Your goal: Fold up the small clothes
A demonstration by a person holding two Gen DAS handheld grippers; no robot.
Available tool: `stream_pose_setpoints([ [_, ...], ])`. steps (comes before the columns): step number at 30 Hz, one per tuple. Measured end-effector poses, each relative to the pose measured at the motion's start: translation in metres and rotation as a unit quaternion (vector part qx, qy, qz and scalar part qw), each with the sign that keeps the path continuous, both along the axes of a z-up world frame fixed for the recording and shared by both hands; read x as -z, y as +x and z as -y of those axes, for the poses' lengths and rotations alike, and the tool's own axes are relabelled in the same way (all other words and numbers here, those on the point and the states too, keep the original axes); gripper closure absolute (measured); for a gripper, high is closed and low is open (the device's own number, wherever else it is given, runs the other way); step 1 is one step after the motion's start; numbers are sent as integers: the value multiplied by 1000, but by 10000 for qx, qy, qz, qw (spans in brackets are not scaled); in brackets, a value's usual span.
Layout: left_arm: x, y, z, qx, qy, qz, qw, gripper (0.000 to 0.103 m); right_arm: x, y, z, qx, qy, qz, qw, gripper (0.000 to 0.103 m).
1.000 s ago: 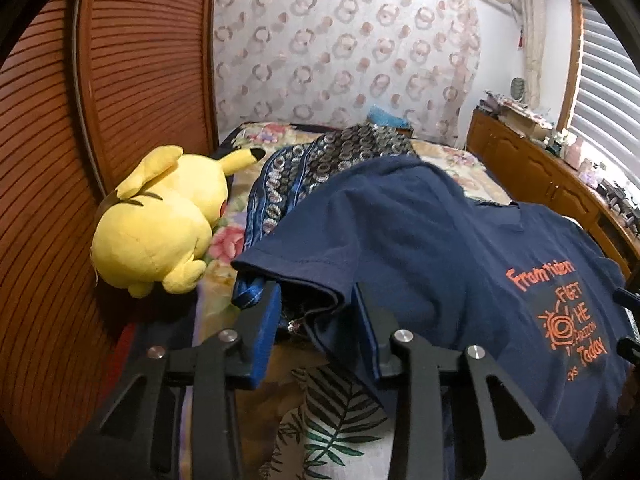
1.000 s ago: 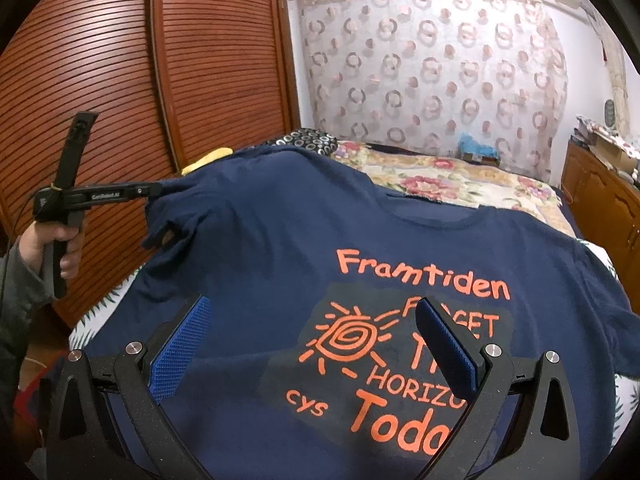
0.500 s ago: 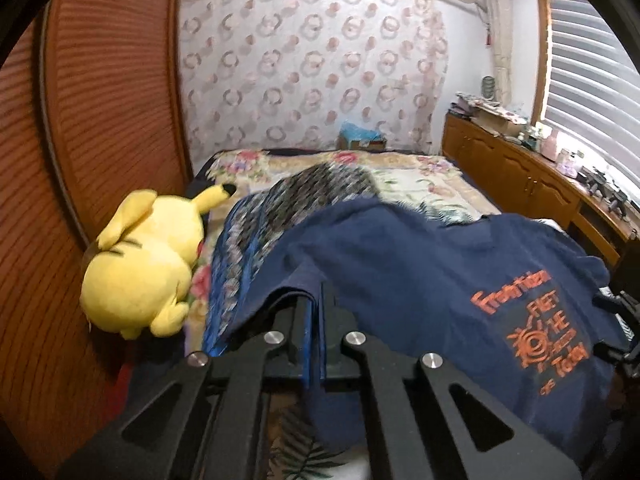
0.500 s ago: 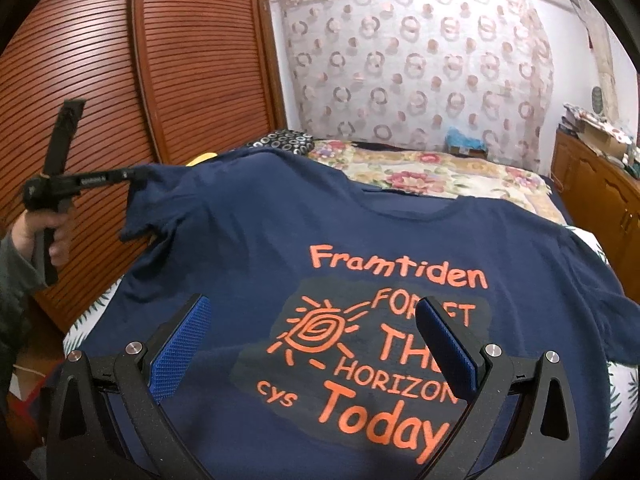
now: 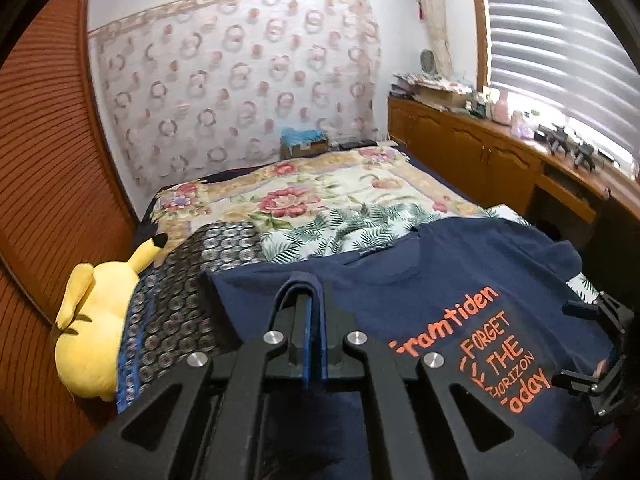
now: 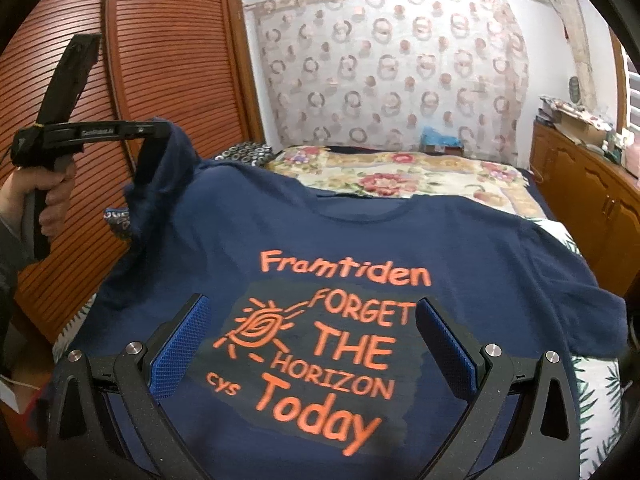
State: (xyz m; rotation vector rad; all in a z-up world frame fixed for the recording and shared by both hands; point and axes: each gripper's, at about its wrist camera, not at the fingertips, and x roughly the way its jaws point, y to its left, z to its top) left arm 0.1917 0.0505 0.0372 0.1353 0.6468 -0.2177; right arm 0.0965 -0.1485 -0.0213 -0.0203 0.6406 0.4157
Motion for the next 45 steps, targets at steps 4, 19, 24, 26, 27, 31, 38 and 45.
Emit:
stream_pose_setpoints([
  [4,2,3,13,130,-32,-94,9999,81,-1,0,11,72,-26,-13,10000,0],
  [19,23,-25,9,221,-252,-184,9993,44,-3,15,41,226,-28,-41,9997,1],
  [24,29,-43,-4,28,-260,-52,9996,44,-6,35,29,-161,-69,-76,9998,10],
  [26,28,-46,-9,-12,-305,23,9995,44,-5,45,17,-385,-38,-125,9992,18],
  [27,28,-49,-13,-41,-323,82,9994,44,-5,51,9,-530,-28,-151,9985,24],
  [31,30,-56,-24,-140,-350,247,9990,43,1,75,-26,-1086,-24,-325,9936,33],
  [38,37,-62,-44,-466,-311,523,9971,43,22,112,-100,-2014,-158,-633,9773,50],
  [45,54,-55,-61,-731,-303,327,9963,43,46,136,-154,-2590,-345,-950,9606,54],
])
